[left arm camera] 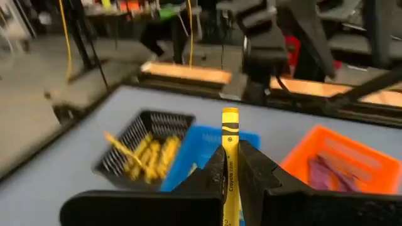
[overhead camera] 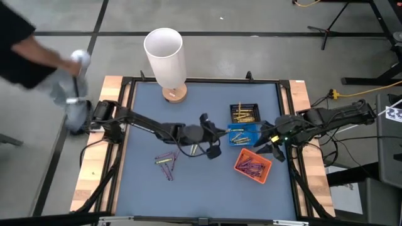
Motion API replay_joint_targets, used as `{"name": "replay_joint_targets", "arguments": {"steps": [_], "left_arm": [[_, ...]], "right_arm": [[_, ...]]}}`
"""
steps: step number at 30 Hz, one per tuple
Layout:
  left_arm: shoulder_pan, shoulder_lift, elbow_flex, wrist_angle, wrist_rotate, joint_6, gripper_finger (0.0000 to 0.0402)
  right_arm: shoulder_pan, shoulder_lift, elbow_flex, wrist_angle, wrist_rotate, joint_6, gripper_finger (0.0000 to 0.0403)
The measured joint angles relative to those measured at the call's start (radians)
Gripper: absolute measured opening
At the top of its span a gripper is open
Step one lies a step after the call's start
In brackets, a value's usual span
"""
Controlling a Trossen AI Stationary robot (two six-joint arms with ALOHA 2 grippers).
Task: Sort crayons
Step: Put the yellow crayon into the black bin, then put the green crayon into the blue bin
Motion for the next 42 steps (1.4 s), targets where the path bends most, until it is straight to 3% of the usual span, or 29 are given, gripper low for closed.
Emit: {"name": "replay_joint_targets", "arguments": {"steps": [10, 14, 25, 42], "left_arm": [[0.144, 0.155, 0.009, 0.405, 0.18, 0.121, 0.0007], [0.19, 0.242, 0.066, 0.473, 0.219, 0.118, 0.0007], [0.265, 0.484, 0.331, 0.453, 0.287, 0.117, 0.0019], [0.287, 0.517, 0.354, 0.367, 0.28, 0.122, 0.0092]], "right_arm": [[0.0, -0.005, 0.0, 0.005, 0.043, 0.0, 0.0154], [0.0, -0.004, 0.0, 0.003, 0.044, 0.0, 0.0154], [0.0, -0.004, 0.0, 0.002, 0.051, 0.0, 0.0154], [0.0, -0.004, 0.0, 0.002, 0.113, -0.001, 0.0154]]}}
